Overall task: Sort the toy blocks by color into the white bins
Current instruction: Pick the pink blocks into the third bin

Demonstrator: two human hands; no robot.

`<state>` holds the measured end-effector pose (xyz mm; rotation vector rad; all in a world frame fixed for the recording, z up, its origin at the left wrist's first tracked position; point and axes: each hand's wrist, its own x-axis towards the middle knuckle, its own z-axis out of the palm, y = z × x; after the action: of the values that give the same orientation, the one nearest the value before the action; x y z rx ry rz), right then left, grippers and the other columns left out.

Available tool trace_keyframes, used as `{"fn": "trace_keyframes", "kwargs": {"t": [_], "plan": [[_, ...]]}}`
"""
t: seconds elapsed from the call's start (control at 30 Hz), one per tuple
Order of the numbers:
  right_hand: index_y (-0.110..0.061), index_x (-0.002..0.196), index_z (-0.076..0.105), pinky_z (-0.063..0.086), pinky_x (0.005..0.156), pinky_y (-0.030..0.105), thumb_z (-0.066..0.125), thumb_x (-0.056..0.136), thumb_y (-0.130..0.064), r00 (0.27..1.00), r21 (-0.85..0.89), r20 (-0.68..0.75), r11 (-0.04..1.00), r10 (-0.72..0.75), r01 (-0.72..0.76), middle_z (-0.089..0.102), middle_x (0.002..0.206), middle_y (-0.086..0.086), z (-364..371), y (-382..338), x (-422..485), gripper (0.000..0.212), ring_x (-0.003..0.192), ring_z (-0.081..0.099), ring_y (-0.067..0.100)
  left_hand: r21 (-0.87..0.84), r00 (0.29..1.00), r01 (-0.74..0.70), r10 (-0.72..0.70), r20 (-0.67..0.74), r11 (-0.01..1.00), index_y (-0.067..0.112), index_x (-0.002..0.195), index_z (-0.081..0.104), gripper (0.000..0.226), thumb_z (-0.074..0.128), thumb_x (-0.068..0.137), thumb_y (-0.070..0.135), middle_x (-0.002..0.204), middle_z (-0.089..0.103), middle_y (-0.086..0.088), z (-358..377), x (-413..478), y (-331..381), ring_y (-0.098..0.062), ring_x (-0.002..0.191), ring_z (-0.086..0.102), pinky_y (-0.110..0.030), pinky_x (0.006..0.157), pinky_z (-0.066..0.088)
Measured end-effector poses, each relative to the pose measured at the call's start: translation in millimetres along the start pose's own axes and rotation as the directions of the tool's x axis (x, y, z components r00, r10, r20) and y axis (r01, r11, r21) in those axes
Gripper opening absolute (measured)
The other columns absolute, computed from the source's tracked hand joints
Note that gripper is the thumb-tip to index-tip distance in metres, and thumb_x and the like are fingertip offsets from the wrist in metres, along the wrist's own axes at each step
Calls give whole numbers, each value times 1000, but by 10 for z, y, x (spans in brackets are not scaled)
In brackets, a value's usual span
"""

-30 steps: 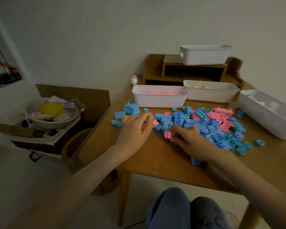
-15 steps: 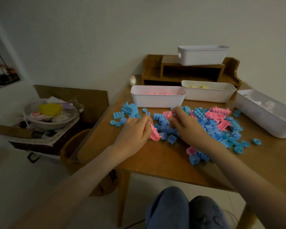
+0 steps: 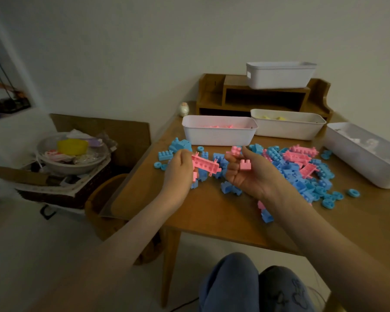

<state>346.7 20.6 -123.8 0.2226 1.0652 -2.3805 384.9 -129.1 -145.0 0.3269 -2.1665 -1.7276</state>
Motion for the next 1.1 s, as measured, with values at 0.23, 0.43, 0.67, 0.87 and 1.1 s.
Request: {"fn": "trace_keyframes", "kwargs": {"t": [0.23,0.43,0.67,0.87,1.1], "plan": [[-6,90,48,27,29,14,47,93,-21,996,81,46,993,77,-80,56,60,7,-64,2,-19,16,39,42,8,-120,975,223,-219,44,967,13,89,56,34,29,103,28,61,56,-1,101,45,97,-6,42,43,-17,38,32],[-11,82,51,29,31,13,51,93,-16,999,-32,23,999,31,-30,49,60,1,-96,-25,23,12,42,40,5,-459,874,484,-437,212,745,10,86,53,30,30,101,21,61,49,-5,149,12,209,-9,48,40,-16,41,30],[-13,87,59,34,41,19,59,89,-29,999,-341,-20,940,25,-30,55,66,2,-9,38,-78,16,47,41,8,-532,822,565,-489,292,631,10,82,54,26,33,97,13,61,44,-3,170,8,183,-8,51,35,-15,40,28],[-9,91,54,30,51,21,48,88,-18,988,-322,0,935,157,-149,52,67,7,3,55,-84,11,52,37,11,-490,849,519,-486,206,700,12,78,49,27,33,99,16,60,41,-3,213,39,160,-10,49,33,-19,44,26],[-10,95,55,39,49,20,43,91,-27,973,-283,31,936,228,-210,57,75,6,40,99,-43,21,54,47,11,-552,859,471,-500,110,688,13,94,53,28,33,102,30,73,56,-5,245,89,85,-11,56,48,-19,44,35]]}}
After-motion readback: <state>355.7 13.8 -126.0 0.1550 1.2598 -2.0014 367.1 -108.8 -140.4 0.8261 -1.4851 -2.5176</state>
